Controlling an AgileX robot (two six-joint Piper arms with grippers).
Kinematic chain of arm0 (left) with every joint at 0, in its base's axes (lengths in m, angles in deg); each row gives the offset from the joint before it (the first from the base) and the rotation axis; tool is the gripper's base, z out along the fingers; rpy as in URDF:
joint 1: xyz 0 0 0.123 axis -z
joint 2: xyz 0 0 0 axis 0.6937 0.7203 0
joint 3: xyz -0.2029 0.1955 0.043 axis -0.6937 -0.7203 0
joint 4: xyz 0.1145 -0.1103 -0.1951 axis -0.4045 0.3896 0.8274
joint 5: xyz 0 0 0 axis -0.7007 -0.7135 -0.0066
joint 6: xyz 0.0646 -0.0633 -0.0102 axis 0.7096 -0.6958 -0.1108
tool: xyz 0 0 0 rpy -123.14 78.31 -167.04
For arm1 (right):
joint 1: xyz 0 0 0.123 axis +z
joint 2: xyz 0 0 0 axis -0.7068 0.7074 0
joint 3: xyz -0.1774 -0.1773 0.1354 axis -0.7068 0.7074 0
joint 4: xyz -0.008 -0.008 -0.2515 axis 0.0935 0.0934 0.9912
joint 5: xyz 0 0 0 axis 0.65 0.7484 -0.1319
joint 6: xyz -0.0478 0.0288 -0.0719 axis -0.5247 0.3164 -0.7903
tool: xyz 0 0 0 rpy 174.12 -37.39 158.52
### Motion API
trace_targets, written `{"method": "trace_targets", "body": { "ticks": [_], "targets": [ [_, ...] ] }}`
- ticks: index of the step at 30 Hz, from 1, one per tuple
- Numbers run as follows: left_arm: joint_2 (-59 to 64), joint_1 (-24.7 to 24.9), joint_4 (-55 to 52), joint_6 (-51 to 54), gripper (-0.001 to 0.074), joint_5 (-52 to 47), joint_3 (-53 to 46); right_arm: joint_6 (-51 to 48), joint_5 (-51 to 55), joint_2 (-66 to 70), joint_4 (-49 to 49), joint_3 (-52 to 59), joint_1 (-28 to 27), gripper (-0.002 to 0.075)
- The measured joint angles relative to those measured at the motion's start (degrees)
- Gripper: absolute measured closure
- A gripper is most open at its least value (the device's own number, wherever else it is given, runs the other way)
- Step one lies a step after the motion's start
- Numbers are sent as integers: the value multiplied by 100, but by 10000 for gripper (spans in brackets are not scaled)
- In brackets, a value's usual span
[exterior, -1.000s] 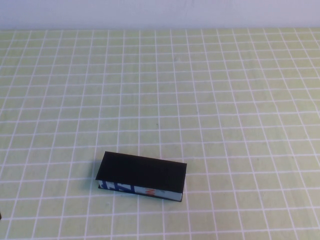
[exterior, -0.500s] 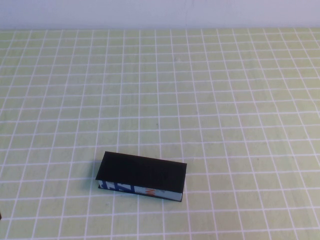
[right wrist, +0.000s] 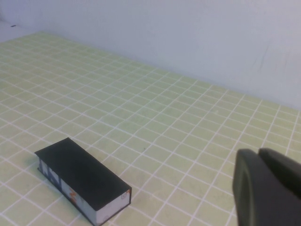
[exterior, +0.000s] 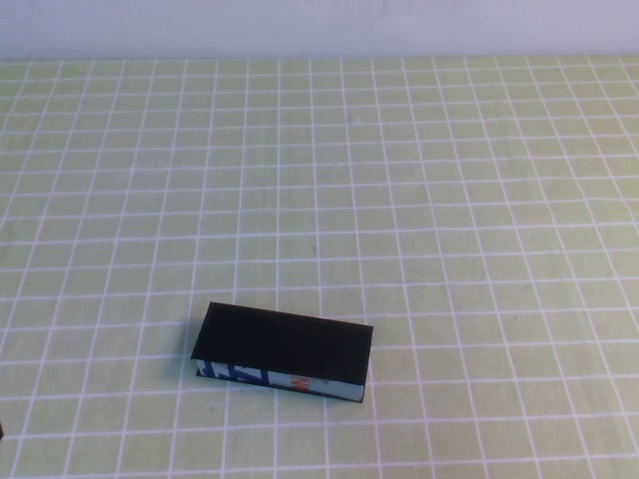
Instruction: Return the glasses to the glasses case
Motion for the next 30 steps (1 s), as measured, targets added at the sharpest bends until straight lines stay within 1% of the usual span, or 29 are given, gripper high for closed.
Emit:
{"method": "trace_targets", "body": {
  "ticks": [8, 10, 12, 14, 17, 23, 26, 30],
  "targets": [
    [0, 0, -279, 0, 738, 164, -25, 0, 0, 0, 0, 0, 0, 743],
    [0, 0, -461, 0, 738, 396, -63, 0, 0, 0, 0, 0, 0, 743],
    [0, -51, -755, 0, 738, 930, -159, 0, 0, 0, 0, 0, 0, 743],
    [0, -249, -1021, 0, 738, 1646, -335, 0, 0, 0, 0, 0, 0, 743],
    [0, -745, -1090, 11, 738, 2668, -715, 0, 0, 0, 0, 0, 0, 743],
    [0, -1660, -396, -40, 738, 4147, -1677, 0, -2, 0, 0, 0, 0, 743],
    [-39, -1876, -120, -239, 738, 4325, -2097, 0, -12, 0, 0, 0, 0, 743],
    [-372, -1890, -34, -371, 738, 4068, -2381, 0, -12, 0, 0, 0, 0, 743]
  ]
}}
